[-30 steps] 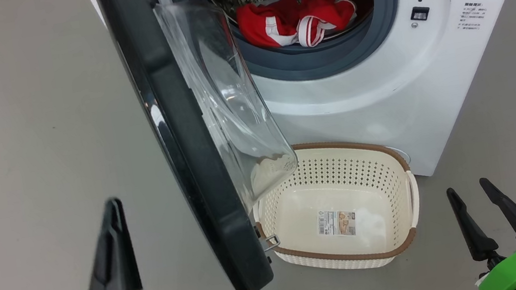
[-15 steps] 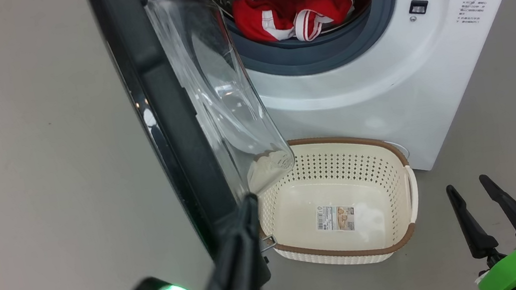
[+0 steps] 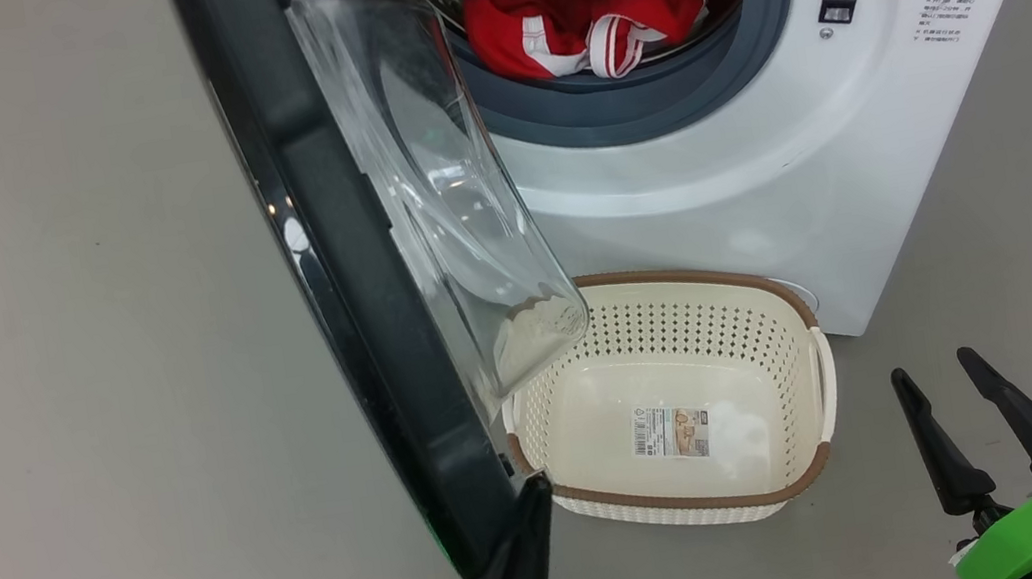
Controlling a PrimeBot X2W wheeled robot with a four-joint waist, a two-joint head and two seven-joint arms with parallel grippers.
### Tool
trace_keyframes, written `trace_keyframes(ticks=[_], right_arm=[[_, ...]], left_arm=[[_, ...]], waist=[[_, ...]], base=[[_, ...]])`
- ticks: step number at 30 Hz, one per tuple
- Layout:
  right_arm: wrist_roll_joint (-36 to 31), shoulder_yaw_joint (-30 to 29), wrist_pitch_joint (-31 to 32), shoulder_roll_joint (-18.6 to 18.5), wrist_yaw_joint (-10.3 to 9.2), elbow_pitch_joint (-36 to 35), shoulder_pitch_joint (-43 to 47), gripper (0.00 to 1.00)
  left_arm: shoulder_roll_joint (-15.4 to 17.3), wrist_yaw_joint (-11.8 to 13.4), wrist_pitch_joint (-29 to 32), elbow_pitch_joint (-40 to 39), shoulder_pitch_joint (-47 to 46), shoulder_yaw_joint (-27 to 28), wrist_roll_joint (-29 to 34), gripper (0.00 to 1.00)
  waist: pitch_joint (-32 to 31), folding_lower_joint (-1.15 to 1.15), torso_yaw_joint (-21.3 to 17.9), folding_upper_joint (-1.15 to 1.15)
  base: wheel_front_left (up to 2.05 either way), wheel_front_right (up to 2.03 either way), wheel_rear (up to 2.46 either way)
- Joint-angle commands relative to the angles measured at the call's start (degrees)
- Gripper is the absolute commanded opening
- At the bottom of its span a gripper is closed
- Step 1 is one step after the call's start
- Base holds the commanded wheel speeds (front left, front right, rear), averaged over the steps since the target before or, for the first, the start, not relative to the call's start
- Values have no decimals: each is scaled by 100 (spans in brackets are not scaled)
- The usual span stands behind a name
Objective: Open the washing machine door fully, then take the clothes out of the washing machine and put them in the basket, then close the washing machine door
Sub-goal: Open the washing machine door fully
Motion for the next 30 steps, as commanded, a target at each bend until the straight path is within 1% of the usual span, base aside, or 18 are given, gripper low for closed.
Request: trace_keyframes(ticks=[1,7,14,20,30], right_arm=[[-52,143,-37,-116,37,-136,-142,100],[-53,124,-37,-102,37,-143,-124,100],[-74,122,-37,-69,37,-151,-88,100],[-80,145,-37,-50,37,-162,-85,100],[-66,178,-37,-57,37,-188,-105,100]], left_arm=[[10,59,-28,-89,-138,230,-38,0],[10,178,-28,15,-131,522,-60,0],[10,253,-28,50,19,939,9,0],[10,299,-28,54,168,1479,144,0],[10,270,-28,124,155,2431,373,0]], waist=[[-3,0,5,0],[-28,0,51,0],[-82,0,139,0],[-96,0,178,0],[-37,0,140,0]], base=[[0,0,0],[0,0,0],[0,0,0],[0,0,0],[0,0,0]])
